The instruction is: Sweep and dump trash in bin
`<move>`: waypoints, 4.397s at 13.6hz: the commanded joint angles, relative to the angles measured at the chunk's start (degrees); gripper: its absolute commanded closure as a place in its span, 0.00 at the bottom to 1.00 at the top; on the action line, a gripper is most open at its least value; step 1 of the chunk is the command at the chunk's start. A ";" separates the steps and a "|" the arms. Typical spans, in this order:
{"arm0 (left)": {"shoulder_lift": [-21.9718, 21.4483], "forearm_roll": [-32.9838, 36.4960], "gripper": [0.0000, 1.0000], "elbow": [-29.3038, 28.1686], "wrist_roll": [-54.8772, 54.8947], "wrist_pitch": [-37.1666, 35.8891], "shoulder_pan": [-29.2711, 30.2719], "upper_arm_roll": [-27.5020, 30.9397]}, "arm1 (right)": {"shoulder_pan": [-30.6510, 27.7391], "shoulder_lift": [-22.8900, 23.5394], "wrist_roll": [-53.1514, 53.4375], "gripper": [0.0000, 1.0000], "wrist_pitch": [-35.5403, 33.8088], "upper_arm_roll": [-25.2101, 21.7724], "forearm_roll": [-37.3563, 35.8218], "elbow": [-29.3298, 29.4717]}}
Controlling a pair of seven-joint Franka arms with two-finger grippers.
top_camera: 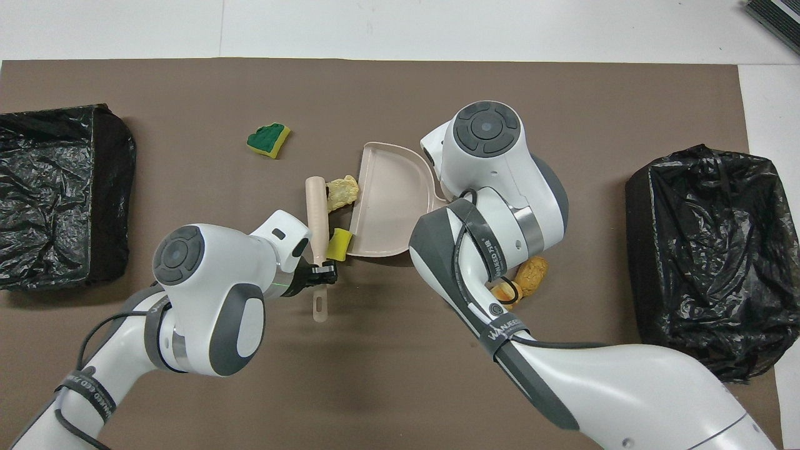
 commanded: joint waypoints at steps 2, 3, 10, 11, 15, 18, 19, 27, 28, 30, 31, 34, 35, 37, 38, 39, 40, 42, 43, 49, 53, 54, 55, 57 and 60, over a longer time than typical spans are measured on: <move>2.42 -1.41 1.00 4.06 -2.93 1.67 -2.33 -2.87 | -0.04 -0.11 2.13 1.00 0.73 0.41 0.26 -0.18; 2.42 -1.42 1.00 4.94 -4.16 1.23 -2.15 -3.23 | -0.04 -0.11 2.13 1.00 0.73 0.41 0.26 -0.18; -3.20 2.26 1.00 8.28 -11.12 -7.45 3.11 -2.27 | -0.04 -0.11 2.13 1.00 0.73 0.41 0.79 -0.18; -3.12 4.71 1.00 9.85 -11.55 -9.30 5.30 -2.36 | -0.04 -0.11 2.13 1.00 0.73 0.41 0.79 -0.26; -1.97 12.10 1.00 14.35 -12.00 -15.47 13.56 -2.44 | -0.04 -0.20 2.22 1.00 0.91 0.41 0.79 -0.44; 2.92 16.94 1.00 19.33 -9.55 -19.84 20.86 -2.44 | -0.04 -0.29 3.01 1.00 1.09 0.41 1.05 -0.79; 5.99 18.17 1.00 22.93 -7.27 -22.04 21.75 -2.44 | -0.04 -0.29 3.01 1.00 1.09 0.41 1.05 -0.88; 21.93 18.54 1.00 36.68 9.53 -22.24 25.37 -2.53 | -0.04 -0.55 4.07 1.00 1.17 0.41 1.05 -1.41; 21.06 18.45 1.00 34.24 11.10 -21.80 24.49 -2.53 | -0.04 -0.55 4.07 1.00 1.17 0.41 1.05 -1.41; 19.83 18.45 1.00 32.20 14.97 -22.58 22.74 -2.88 | -0.04 -0.55 4.07 1.00 1.78 0.41 1.05 -1.50; 19.39 18.45 1.00 31.93 15.68 -23.37 21.16 -2.80 | -0.04 -0.64 4.07 1.00 1.79 0.41 1.05 -1.58; 17.37 18.36 1.00 29.83 15.87 -26.80 17.20 -2.97 | -0.04 -0.81 4.07 1.00 1.96 0.41 1.05 -2.28; 16.41 18.36 1.00 28.34 15.78 -26.72 15.10 -2.97 | -0.04 -0.90 4.07 1.00 1.96 0.41 1.05 -2.37; 15.17 18.10 1.00 26.31 15.25 -26.72 12.28 -3.06 | -0.04 -0.90 4.07 1.00 1.96 0.41 1.05 -2.37; 14.73 16.88 1.00 25.96 15.08 -27.33 10.52 -3.06 | -0.04 -0.90 4.07 1.00 1.96 0.41 1.05 -2.37; 14.29 14.52 1.00 26.04 14.12 -28.20 9.03 -3.06 | -0.04 -0.90 4.07 1.00 1.96 0.41 1.05 -2.37; 13.42 13.54 1.00 25.95 13.33 -28.56 7.62 -3.06 | -0.04 -0.82 4.07 1.00 1.96 0.41 1.05 -2.29; 12.88 13.53 1.00 25.95 12.62 -29.00 7.60 -2.88 | -0.04 -0.81 4.07 1.00 1.96 0.41 1.05 -2.29; 12.97 13.53 1.00 26.04 12.53 -28.74 8.13 -2.62 | -0.04 -0.81 4.07 1.00 1.96 0.41 1.05 -2.29; 12.97 14.32 1.00 26.92 11.39 -27.51 13.75 -1.83 | -0.21 -0.81 3.89 1.00 1.96 0.41 1.05 -2.29; 11.13 14.84 1.00 25.09 4.90 -27.34 13.94 -1.92 | -1.18 -0.73 0.92 1.00 2.23 0.50 4.81 -2.20; 9.99 14.84 1.00 22.81 2.62 -26.64 13.41 -1.92 | -1.70 -0.81 -1.01 1.00 3.01 0.50 7.53 -2.20; 8.59 14.84 1.00 19.92 0.42 -23.93 13.06 -2.09 | -3.27 -0.90 -3.29 1.00 3.28 0.50 10.08 -2.03; 5.86 14.84 1.00 14.37 -2.49 -19.44 10.09 -2.09 | -5.30 -1.43 -8.56 1.00 4.42 0.50 16.93 -1.94; 6.02 14.76 1.00 15.84 -3.65 -19.86 10.50 -2.09 | -6.45 -1.78 -10.88 1.00 4.43 0.41 18.98 -2.20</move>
